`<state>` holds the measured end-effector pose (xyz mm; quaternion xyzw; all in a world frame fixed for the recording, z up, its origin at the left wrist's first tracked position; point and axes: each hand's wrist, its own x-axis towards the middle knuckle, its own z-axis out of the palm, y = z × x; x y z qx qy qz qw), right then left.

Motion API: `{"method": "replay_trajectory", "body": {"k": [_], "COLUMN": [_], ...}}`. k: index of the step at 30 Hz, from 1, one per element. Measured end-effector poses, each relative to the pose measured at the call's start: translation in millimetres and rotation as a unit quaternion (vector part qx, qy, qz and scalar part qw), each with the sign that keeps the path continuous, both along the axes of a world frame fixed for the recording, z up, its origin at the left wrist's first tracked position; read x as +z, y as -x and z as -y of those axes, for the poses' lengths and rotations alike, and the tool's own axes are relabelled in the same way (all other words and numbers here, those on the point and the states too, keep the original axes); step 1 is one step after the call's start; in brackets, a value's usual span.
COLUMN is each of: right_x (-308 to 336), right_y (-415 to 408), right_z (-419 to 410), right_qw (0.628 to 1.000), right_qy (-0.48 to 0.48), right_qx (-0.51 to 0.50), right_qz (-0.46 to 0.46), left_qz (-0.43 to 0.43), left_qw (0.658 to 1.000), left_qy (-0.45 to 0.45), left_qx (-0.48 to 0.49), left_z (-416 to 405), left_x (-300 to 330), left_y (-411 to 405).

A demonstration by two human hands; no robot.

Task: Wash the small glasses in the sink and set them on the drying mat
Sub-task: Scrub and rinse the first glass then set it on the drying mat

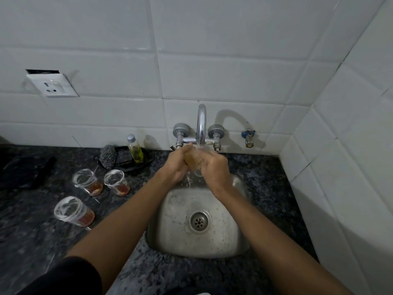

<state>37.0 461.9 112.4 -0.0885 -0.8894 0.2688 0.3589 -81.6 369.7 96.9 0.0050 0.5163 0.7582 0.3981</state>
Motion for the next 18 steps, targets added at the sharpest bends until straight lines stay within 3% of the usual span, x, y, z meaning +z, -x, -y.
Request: {"method": "replay_trajectory", "body": {"k": [2,5,7,9,10,13,15,18], "right_x": [-1,-14,-16,-11,-9,-15,-19,-13], "right_y": [2,-3,-5,-2,0,-2,-5,-4], "right_z": [-3,-4,0,4,4,-1,-9,-5], "right_qw": [0.999,0.979,0.989,1.000,1.000,0.987,0.980,1.000], "right_qy": [-0.026,-0.178,-0.120,0.004,0.017,-0.137,-0.173,0.000], "right_qx": [0.015,0.101,0.085,0.016,0.006,0.082,0.101,0.014], "right_qz": [0.015,0.005,-0.008,-0.021,-0.020,-0.008,-0.014,-0.002], "left_qz": [0.021,0.033,0.006,0.000,0.012,0.048,0.025,-0.016], "left_qw": [0.999,0.997,0.997,0.999,1.000,0.998,0.997,0.999], "left_qy": [-0.021,0.030,0.067,0.035,0.013,0.011,0.033,0.027], "left_qx": [-0.018,-0.057,-0.041,-0.019,-0.022,-0.046,-0.066,-0.028], "left_z": [1,-4,-6,-4,-4,-3,-5,-4], "left_x": [-1,6,5,5,3,4,5,7], "left_y": [-5,-8,-4,-4,-4,-8,-7,-7]}}
